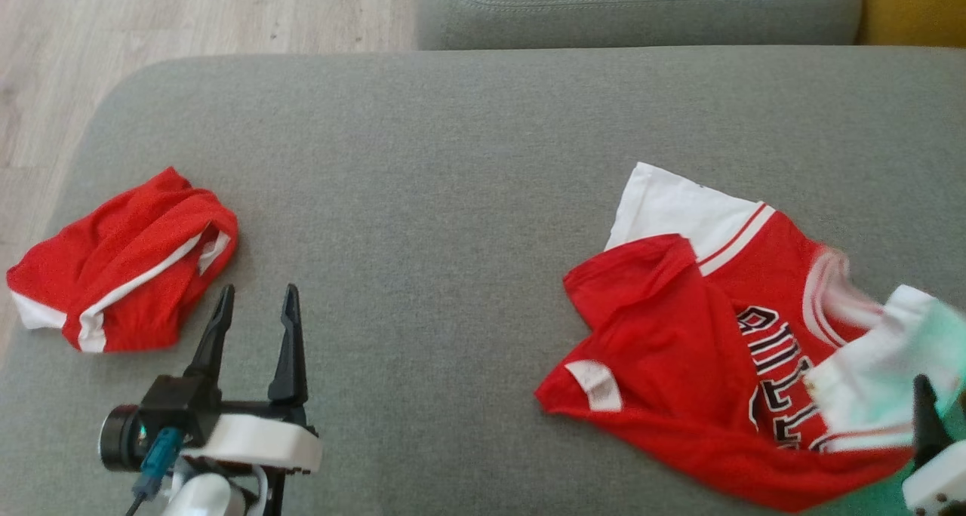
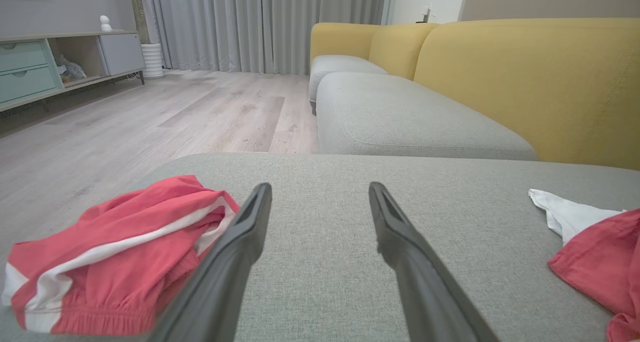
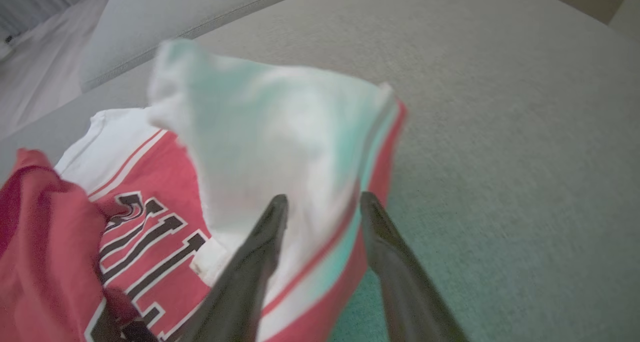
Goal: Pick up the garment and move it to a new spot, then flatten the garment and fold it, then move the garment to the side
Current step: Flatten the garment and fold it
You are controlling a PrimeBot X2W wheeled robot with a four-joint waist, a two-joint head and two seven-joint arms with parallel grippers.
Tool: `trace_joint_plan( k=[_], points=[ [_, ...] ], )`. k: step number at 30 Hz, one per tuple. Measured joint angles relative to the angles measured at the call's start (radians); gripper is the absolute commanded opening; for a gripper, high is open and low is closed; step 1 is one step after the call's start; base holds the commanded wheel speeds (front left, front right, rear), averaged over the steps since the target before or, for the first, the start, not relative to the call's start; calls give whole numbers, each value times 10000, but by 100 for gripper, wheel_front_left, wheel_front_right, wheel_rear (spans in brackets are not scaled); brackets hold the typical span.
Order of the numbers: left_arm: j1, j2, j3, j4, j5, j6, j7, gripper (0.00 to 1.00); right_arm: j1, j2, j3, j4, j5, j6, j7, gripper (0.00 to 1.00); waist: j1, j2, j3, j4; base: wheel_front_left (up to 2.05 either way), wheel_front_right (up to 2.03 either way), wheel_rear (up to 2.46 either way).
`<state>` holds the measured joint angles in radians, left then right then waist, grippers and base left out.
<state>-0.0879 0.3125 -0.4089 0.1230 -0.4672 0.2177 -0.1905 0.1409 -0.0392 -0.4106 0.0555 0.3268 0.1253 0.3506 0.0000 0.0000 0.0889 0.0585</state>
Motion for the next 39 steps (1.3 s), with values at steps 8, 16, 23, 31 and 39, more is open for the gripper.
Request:
trace_joint_plan(
  k=[8,16,23,31,39],
  points=[
    [133,105,82,-132,0,150,46,100,-163,33,510,-105,-468,0,-1760,100,0,0,-45,-73,0,0,0],
    [241,232,88,-265,2,301,234,100,-412,25,2934,-2121,-1446,0,-2554,100,0,0,-247,-44,0,0,0],
    [566,320,59,-303,2,433,439,100,417,23,3421,-2531,-1198,0,-2550,100,0,0,-420,-2,0,0,0],
    [562,345,-27,-326,2,439,487,100,440,21,3432,-2537,-1068,0,-2550,100,0,0,-440,11,0,0,0],
    [548,435,-194,-330,4,389,617,100,440,21,3436,-2537,-980,0,-2537,100,0,0,-464,29,0,0,0]
  ],
)
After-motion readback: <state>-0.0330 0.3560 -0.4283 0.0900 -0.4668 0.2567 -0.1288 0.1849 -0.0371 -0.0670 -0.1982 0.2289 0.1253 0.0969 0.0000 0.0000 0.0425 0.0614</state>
